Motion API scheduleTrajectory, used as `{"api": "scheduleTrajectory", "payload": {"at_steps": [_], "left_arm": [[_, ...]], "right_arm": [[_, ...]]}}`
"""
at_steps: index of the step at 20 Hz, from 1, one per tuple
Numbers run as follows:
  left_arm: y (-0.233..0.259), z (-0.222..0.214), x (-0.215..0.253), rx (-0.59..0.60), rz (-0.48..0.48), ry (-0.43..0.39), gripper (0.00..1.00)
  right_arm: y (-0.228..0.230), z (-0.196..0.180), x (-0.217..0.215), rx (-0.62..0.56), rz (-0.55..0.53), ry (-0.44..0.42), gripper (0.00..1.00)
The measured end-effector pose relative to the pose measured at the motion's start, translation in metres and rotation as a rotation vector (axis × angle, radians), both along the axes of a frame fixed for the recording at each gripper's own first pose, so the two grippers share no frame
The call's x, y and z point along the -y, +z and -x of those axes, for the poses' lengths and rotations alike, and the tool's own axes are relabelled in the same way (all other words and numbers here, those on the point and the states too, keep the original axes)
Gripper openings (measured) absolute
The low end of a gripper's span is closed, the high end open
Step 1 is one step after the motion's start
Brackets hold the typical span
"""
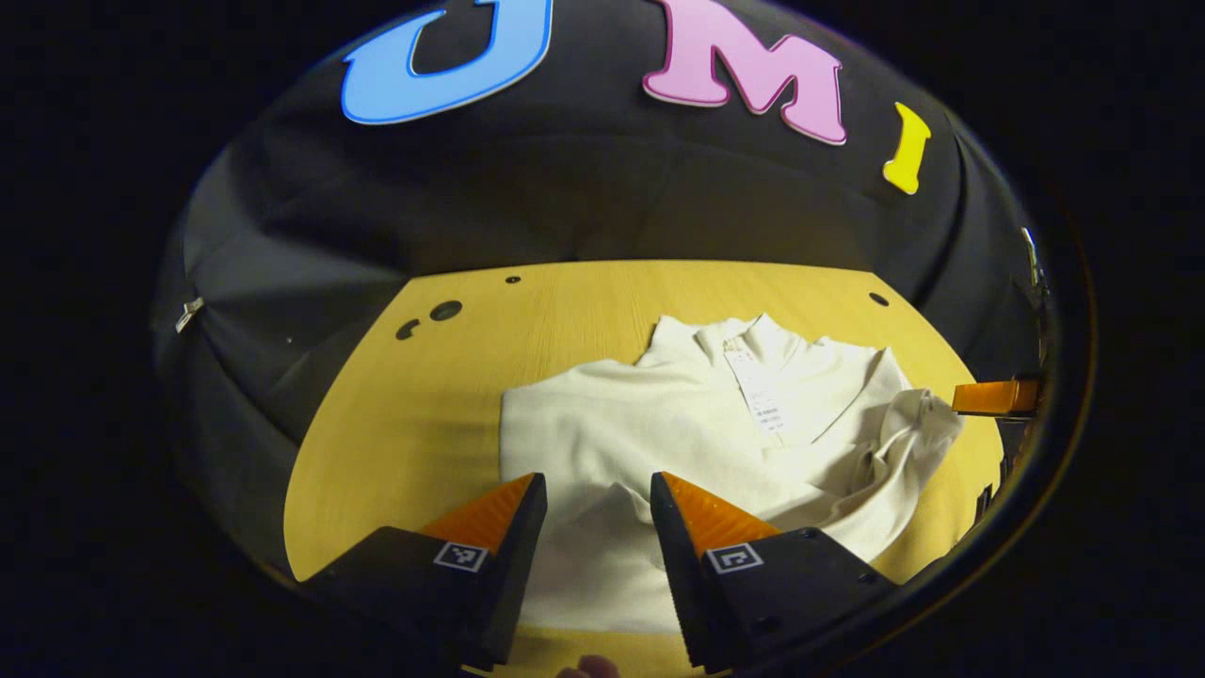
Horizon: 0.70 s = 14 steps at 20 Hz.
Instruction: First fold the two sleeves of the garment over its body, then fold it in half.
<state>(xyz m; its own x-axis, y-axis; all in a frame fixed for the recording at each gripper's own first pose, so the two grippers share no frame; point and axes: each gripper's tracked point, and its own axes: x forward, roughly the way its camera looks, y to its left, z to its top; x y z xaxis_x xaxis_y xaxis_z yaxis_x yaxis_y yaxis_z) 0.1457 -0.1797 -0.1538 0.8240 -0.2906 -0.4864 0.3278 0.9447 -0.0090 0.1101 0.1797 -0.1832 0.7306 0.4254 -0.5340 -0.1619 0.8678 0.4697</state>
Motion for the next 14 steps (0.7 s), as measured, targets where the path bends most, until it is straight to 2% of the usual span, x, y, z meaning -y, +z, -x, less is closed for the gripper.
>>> {"api": "scheduleTrajectory", "payload": {"at_steps": [2, 3, 5, 6, 7, 8, 14], "left_arm": [[0.014, 0.024, -0.004, 0.022, 0.033, -0.01, 0.71], [0.018, 0.035, -0.006, 0.028, 0.044, -0.014, 0.71], [0.025, 0.061, -0.011, 0.036, 0.067, -0.022, 0.72], [0.027, 0.071, -0.013, 0.038, 0.077, -0.024, 0.72], [0.028, 0.081, -0.014, 0.04, 0.083, -0.03, 0.68], [0.029, 0.09, -0.015, 0.045, 0.087, -0.035, 0.72], [0.029, 0.125, -0.01, 0.05, 0.098, -0.084, 0.76]], "right_arm": [[0.01, 0.018, 0.004, 0.031, 0.002, 0.013, 0.65], [0.015, 0.026, 0.005, 0.05, 0.008, 0.025, 0.72], [0.024, 0.043, 0.009, 0.09, 0.022, 0.051, 0.77], [0.028, 0.052, 0.008, 0.103, 0.023, 0.064, 0.77], [0.031, 0.061, 0.009, 0.114, 0.024, 0.076, 0.78], [0.033, 0.068, 0.009, 0.122, 0.027, 0.085, 0.78], [0.049, 0.096, 0.017, 0.172, 0.023, 0.084, 0.82]]}}
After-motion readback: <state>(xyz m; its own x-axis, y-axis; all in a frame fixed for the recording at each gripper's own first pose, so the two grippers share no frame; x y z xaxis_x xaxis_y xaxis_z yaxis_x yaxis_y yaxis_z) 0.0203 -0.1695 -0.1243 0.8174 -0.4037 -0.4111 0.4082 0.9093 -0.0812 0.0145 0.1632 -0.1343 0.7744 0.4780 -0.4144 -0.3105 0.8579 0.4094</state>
